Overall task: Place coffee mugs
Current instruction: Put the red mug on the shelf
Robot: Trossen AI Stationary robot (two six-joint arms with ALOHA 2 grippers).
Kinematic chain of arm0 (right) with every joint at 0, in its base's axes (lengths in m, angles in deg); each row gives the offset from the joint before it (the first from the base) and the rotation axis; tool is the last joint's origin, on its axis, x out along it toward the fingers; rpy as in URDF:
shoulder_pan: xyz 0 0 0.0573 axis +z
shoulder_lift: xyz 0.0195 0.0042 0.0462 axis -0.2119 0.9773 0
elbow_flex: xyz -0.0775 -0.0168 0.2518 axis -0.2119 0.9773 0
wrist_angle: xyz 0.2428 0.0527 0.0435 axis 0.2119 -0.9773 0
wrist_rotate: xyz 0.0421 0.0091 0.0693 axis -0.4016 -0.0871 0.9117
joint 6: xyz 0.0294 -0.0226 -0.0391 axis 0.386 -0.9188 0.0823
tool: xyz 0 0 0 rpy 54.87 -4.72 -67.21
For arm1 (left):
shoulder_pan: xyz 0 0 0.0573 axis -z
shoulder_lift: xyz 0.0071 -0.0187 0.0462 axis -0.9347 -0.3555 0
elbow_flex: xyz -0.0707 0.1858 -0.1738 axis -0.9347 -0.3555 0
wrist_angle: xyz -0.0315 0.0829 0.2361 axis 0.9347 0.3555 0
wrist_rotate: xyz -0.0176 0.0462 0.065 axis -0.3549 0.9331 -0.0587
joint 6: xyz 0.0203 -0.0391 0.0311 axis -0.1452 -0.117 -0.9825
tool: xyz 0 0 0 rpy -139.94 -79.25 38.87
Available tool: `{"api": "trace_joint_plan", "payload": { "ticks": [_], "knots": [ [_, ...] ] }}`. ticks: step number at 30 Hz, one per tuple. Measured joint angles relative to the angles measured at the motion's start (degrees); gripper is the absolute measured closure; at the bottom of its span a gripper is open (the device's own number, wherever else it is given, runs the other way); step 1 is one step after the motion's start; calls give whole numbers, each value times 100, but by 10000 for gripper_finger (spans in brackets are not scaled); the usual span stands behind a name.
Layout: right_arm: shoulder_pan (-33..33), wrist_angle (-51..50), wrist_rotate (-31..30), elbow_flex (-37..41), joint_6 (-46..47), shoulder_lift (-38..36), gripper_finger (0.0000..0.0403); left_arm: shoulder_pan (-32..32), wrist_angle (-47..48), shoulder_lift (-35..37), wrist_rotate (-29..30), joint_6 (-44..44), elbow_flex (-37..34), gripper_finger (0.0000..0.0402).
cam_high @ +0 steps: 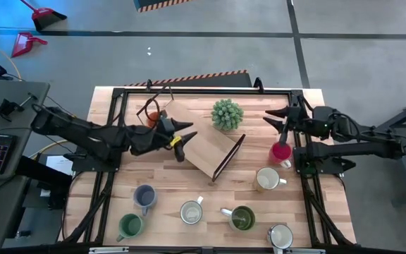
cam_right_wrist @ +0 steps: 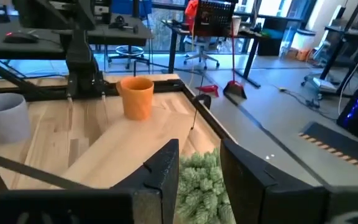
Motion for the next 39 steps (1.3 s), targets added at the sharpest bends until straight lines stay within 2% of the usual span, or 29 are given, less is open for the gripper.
{"api": "trace_joint_plan", "payload": {
  "ticks": [3,5,10,16,21,24,30,34,39],
  "knots": [
    [2,-1,-1,-24,-4,5,299,-167,-59,0,-97,-475,-1,243],
    [2,-432,-18,-221,54,14,299,-246,-190,5,-200,-505,1,243],
    [0,-2315,-127,-1266,403,201,299,-485,-139,204,-719,-143,1,243],
    [0,-4331,-112,-2674,747,790,299,-615,104,321,-880,-131,3,243],
    [2,-5856,222,-3382,1096,1356,299,-635,276,316,-877,-131,5,243],
    [2,-6355,426,-3361,1270,1552,299,-635,349,319,-862,-131,5,243],
    [2,-6457,672,-2731,1396,1629,299,-635,365,319,-862,-123,5,243],
    [2,-6279,782,-2097,1531,1618,299,-635,507,319,-911,49,5,243],
    [2,-5759,880,-1275,1540,1568,299,-596,1039,319,-1297,550,5,243]
  ]
}}
